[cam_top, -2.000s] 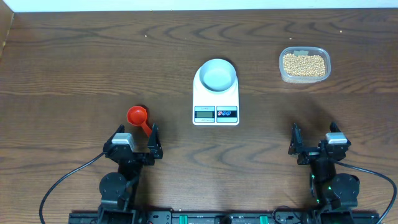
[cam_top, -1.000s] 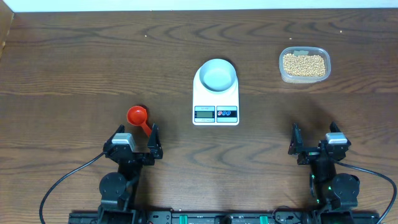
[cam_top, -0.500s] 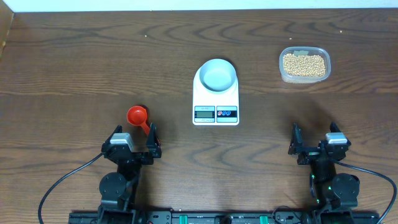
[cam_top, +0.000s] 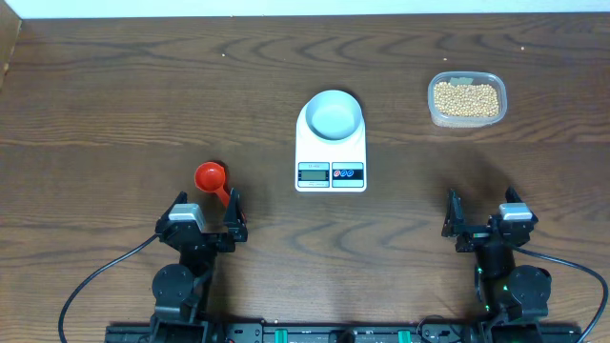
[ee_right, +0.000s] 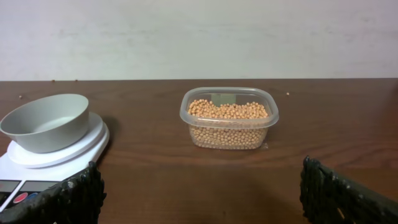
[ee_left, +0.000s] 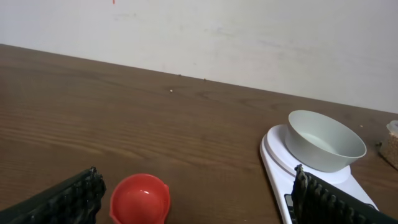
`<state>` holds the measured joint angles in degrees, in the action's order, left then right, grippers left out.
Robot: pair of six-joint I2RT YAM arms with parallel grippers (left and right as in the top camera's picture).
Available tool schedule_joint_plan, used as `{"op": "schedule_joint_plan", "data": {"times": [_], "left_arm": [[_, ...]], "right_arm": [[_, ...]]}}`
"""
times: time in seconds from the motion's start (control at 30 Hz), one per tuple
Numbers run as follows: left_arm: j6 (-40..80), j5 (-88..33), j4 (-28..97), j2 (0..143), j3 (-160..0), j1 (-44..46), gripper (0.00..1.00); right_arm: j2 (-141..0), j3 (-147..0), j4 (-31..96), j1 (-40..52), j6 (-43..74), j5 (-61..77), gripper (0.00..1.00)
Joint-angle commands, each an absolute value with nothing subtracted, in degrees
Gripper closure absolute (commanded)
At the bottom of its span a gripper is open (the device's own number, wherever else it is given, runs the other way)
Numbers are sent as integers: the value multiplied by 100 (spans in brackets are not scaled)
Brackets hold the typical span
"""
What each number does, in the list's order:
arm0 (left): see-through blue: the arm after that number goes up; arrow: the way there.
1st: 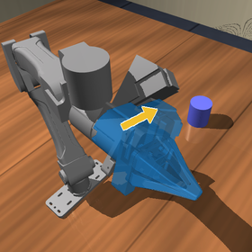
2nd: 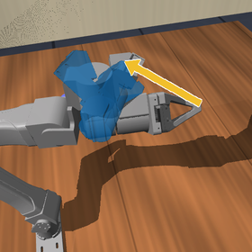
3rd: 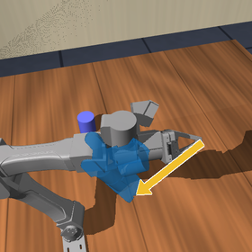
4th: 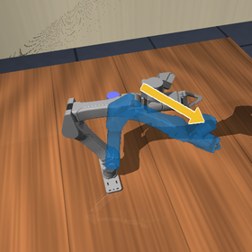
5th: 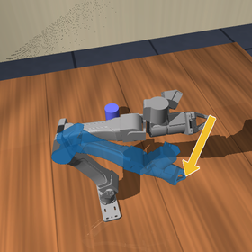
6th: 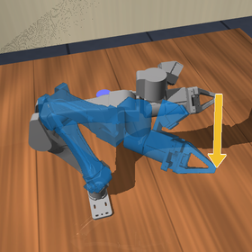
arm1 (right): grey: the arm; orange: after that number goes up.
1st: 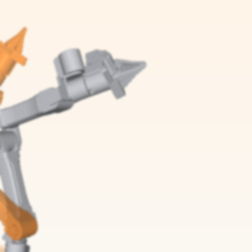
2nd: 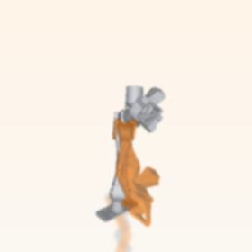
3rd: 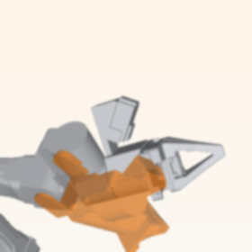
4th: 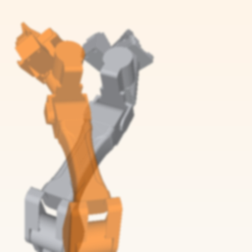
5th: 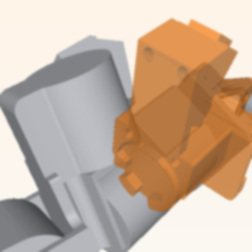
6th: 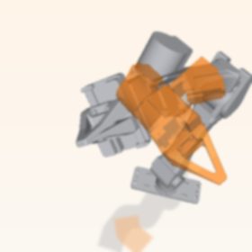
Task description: Scoop item into bowl and weigh 50g on scale
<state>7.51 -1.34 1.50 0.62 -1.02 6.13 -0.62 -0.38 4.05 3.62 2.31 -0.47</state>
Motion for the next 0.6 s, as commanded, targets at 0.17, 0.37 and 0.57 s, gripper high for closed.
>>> {"op": "schedule_joint_plan", "data": {"times": [0.17,0.37,0.57], "left_arm": [[849,47,408,62,-23,591,2],[847,51,405,126,-23,591,2],[985,45,-95,130,-25,591,2]], "right_arm": [[-27,-32,432,342,163,-93,1],[-27,-32,432,342,163,-93,1],[-27,-32,432,342,163,-93,1]]}}
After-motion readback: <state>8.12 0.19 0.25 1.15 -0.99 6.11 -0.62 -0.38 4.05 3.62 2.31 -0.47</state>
